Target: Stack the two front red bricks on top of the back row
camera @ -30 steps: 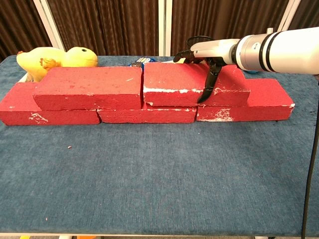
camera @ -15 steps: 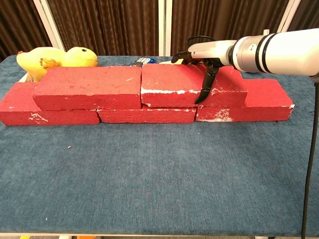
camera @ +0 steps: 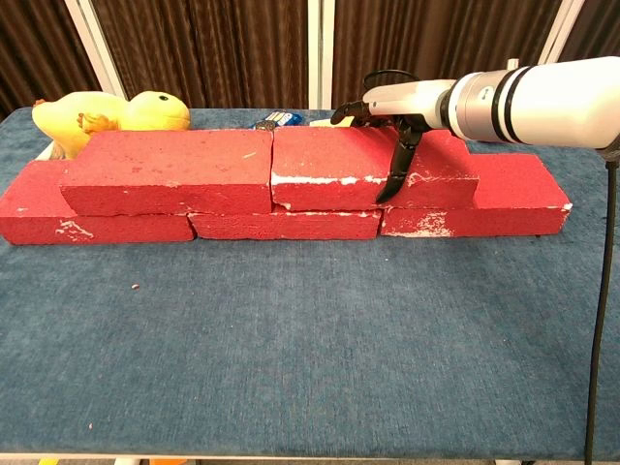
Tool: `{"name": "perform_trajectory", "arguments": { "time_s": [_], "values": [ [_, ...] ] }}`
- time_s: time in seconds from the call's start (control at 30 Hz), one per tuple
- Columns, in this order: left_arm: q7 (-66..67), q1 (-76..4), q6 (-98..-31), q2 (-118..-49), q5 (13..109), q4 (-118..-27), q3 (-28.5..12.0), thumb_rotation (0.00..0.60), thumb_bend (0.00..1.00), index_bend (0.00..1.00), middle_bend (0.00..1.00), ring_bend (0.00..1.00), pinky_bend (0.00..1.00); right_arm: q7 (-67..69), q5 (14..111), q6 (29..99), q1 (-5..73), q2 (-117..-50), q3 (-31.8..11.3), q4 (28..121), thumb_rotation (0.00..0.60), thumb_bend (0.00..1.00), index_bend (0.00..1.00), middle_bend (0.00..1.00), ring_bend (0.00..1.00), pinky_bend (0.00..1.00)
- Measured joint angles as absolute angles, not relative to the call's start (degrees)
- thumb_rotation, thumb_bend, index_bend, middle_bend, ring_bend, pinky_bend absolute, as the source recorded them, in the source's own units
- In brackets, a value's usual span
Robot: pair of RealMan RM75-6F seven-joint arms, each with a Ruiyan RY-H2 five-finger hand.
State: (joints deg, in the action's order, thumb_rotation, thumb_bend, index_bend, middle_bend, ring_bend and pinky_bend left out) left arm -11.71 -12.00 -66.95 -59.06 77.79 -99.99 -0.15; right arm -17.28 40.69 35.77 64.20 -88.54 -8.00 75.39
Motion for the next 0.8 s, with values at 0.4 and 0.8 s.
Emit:
{"name": "perform_trajectory", "arguments": {
  "time_s": [0.4, 0.8],
  "values": [
    [-13.0, -12.1, -66.5, -58.8, 78.1, -99.7, -0.1, 0.6, 0.09, 0.0, 0.0, 0.0, 0.0, -18.2, 39.7, 36.0, 65.0, -89.1, -7.5, 75.1, 0.6, 0.05, 0.0, 0.2, 0.15, 0.0],
    [-13.5, -12.2, -66.3, -58.7, 78.2, -99.6, -0.1, 0.6, 0.09, 0.0, 0.0, 0.0, 0.0, -17.3, 39.3, 35.8, 64.9, -89.1, -7.7, 75.2, 0.6, 0.0, 0.0, 0.02, 0.0, 0.0]
  ]
}}
